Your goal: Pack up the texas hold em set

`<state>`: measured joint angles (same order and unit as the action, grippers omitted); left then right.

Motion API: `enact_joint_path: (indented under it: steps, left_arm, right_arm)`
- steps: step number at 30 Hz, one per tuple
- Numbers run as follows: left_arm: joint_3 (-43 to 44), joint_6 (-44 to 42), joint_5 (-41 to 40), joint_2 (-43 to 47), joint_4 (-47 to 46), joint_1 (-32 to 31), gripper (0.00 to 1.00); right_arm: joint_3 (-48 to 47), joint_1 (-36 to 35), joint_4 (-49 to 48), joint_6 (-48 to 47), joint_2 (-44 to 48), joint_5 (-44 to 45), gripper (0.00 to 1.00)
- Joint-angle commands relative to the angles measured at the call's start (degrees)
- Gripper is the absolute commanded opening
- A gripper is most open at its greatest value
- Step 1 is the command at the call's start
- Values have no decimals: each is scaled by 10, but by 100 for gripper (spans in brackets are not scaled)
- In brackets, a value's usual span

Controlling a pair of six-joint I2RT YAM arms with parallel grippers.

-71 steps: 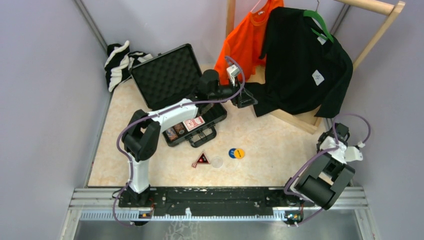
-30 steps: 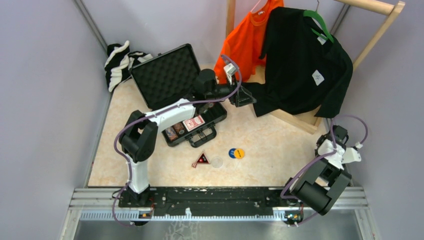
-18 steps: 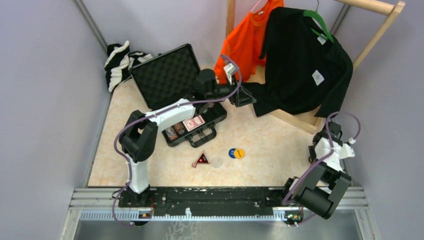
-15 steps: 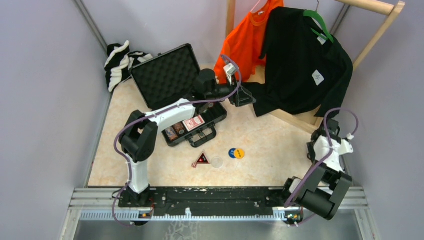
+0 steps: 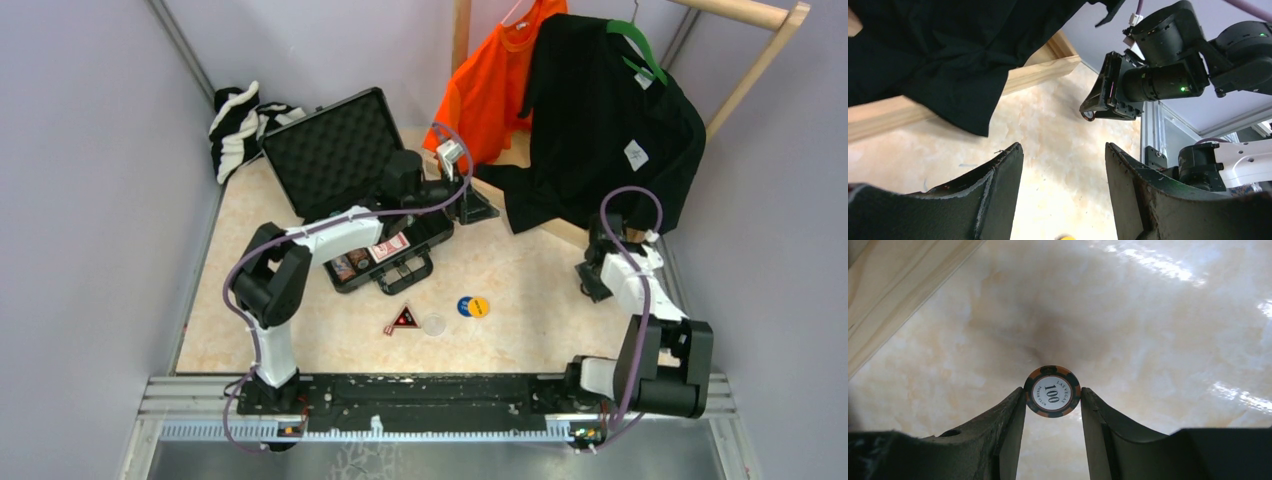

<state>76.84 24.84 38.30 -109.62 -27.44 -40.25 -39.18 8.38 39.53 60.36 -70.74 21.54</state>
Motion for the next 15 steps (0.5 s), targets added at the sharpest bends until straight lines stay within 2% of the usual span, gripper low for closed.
enact_joint_path:
  steps: [1, 6, 11, 15]
  left_arm:
    - [-34, 9, -20, 53, -17, 25, 67]
    - [-71, 25, -29, 63, 4, 49, 67]
    - [-65, 26, -58, 49, 67, 54, 69]
    - [-57, 35, -45, 28, 81, 54, 70]
  right_arm:
    - [-51, -58, -3, 27, -19, 24, 45]
    - [-92, -110, -4, 26, -53, 32, 45]
    - [-136, -162, -4, 20, -97, 40, 45]
    - [-170, -210, -3, 14, -131, 57, 45]
